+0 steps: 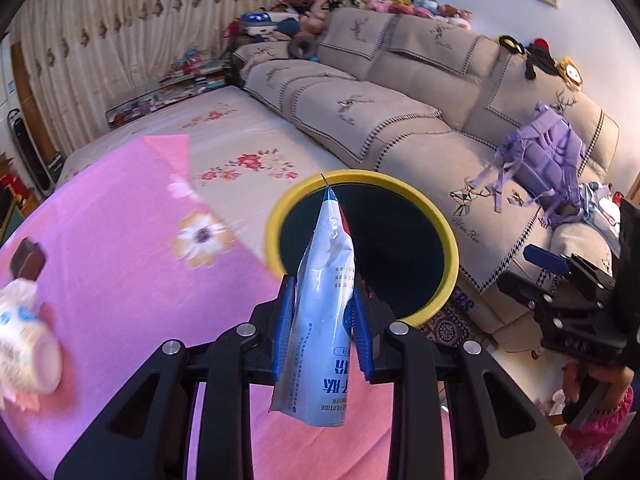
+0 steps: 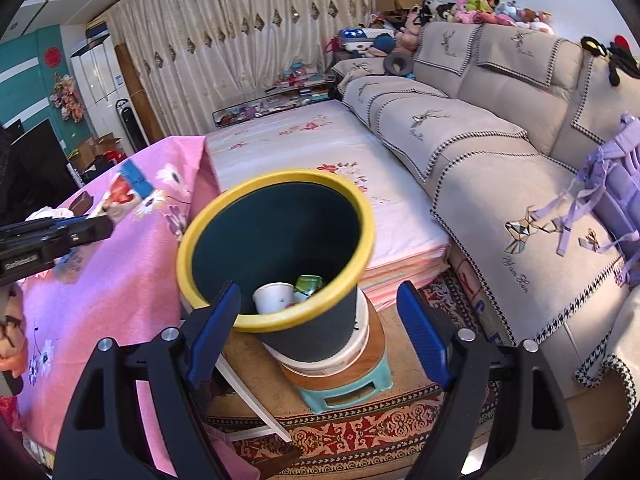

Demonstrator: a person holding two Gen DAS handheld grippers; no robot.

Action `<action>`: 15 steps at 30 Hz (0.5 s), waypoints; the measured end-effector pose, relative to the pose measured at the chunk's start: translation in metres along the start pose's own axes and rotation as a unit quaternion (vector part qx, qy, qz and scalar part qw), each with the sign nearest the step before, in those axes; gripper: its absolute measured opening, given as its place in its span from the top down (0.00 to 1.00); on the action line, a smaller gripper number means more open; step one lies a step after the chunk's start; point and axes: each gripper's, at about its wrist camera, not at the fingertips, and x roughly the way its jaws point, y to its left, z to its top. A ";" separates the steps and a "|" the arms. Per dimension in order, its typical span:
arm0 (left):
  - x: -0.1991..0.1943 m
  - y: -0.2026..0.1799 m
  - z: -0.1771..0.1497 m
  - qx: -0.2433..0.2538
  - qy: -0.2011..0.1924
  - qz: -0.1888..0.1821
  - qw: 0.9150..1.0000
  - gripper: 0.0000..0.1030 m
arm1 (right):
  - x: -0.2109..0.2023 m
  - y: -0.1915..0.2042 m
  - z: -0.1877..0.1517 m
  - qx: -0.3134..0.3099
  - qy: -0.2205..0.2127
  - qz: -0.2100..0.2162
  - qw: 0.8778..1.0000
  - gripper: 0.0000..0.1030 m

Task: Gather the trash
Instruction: 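Grasp the white tube with the left gripper and drop it into the bin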

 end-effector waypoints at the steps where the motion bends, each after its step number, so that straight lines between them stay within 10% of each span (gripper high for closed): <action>1: 0.012 -0.003 0.006 0.003 0.006 -0.004 1.000 0.73 | 0.000 -0.005 -0.001 0.004 0.001 -0.001 1.000 0.26; 8: 0.081 -0.029 0.036 0.016 0.034 -0.009 0.999 0.71 | 0.000 -0.032 -0.007 0.029 0.005 -0.012 0.999 0.26; 15: 0.104 -0.026 0.043 0.003 0.036 -0.001 0.999 0.46 | 0.001 -0.039 -0.010 0.038 0.007 -0.011 0.999 0.26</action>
